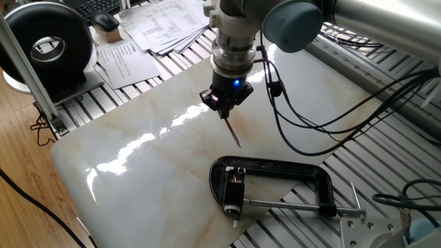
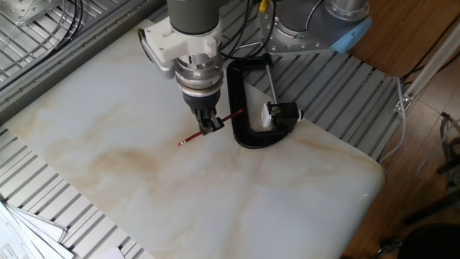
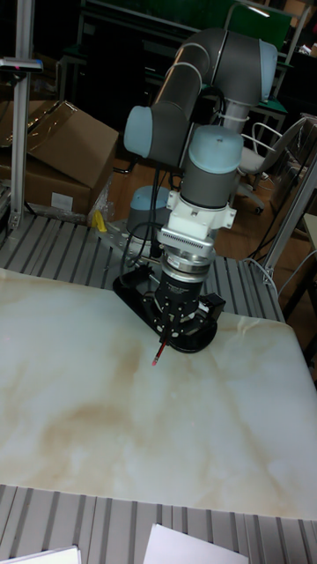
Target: Insert the pencil into the pencil sharpener
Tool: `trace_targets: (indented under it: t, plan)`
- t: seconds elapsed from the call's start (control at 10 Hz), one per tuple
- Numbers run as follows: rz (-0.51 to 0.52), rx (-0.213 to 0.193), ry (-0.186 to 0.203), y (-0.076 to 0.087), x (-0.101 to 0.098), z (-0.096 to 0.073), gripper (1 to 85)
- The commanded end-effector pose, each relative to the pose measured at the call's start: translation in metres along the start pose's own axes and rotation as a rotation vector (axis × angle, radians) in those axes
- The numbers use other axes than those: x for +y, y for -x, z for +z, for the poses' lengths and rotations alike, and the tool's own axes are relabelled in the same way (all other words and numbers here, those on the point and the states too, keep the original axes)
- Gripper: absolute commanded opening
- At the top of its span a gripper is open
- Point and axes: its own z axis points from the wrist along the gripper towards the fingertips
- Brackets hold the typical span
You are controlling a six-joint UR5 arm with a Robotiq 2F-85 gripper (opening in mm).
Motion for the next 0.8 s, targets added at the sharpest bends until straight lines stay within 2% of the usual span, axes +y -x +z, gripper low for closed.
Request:
trace_targets:
  t: [0.0,0.2,0.3,0.4,0.6,0.7]
  plan:
    - [0.010,0.021,0.017,0.002,0.017,-0.003,1.3]
    - [0.091,0.061,0.029,-0.007,0.017,-0.005,1.3]
    - [0.158,0.093,0.070,-0.013,0.027,-0.006,1.3]
    - [0.172,0.094,0.061,-0.014,0.022,-0.005,1.3]
    - [0.201,0.101,0.072,-0.014,0.023,-0.005,1.3]
    - [0.200,0.096,0.052,-0.014,0.015,-0.004,1.7]
